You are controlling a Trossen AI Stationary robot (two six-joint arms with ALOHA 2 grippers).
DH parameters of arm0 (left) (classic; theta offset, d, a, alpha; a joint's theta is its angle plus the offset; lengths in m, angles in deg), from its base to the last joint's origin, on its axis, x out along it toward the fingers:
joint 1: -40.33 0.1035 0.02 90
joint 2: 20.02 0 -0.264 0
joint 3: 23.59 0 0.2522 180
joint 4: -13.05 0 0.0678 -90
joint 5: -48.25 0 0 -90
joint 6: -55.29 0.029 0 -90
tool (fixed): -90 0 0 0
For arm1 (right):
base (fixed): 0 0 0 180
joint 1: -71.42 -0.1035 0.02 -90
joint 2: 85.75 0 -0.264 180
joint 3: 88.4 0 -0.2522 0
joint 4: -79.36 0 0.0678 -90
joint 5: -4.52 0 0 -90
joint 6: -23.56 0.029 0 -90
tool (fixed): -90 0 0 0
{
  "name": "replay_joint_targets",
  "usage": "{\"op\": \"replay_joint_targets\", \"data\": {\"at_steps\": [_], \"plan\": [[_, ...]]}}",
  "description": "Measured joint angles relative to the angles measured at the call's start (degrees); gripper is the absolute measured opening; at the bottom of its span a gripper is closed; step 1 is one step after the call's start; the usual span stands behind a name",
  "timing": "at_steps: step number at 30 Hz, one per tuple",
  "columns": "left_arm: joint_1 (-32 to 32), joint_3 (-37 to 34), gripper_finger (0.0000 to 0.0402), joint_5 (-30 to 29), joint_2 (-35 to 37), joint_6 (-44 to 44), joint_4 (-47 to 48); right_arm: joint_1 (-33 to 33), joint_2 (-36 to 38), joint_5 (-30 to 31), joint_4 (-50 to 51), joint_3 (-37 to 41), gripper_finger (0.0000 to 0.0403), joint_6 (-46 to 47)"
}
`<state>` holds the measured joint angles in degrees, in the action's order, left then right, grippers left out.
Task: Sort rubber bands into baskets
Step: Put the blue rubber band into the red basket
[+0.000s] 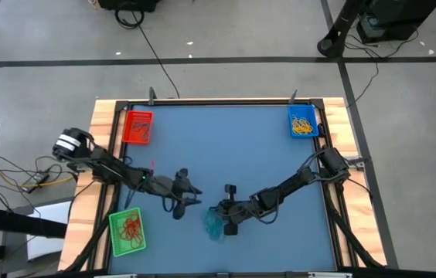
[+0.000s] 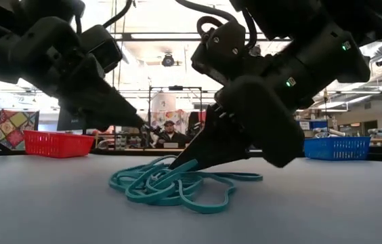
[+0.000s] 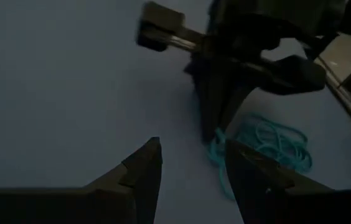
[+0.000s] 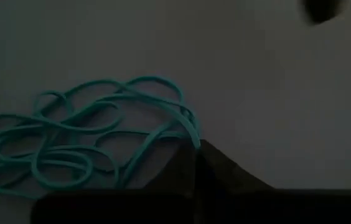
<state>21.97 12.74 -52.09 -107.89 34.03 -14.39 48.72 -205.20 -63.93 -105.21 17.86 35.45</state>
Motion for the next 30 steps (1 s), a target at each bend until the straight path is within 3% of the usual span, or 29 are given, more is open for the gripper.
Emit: {"op": "replay_joint_targets", "data": {"at_steps": [8, 23, 26, 30], "plan": [[-3.26, 5.74, 0.0177, -0.72, -8.26, -0.11, -4.16, 0.07, 2.11, 9.60, -1.11, 0.13, 0.0008, -3.82], [-2.73, 9.24, 0.0174, -8.21, -13.04, 0.10, -3.31, -4.29, 6.97, 21.02, -0.54, 0.20, 0.0005, -1.56], [-2.63, 9.26, 0.0154, -8.33, -13.76, 0.33, -2.30, -5.06, 7.10, 23.80, -0.66, 0.20, 0.0005, -1.56], [-2.63, 9.64, 0.0096, -8.17, -13.99, 3.76, -2.36, -5.42, 7.43, 25.44, -0.91, 0.17, 0.0005, -1.17]]}}
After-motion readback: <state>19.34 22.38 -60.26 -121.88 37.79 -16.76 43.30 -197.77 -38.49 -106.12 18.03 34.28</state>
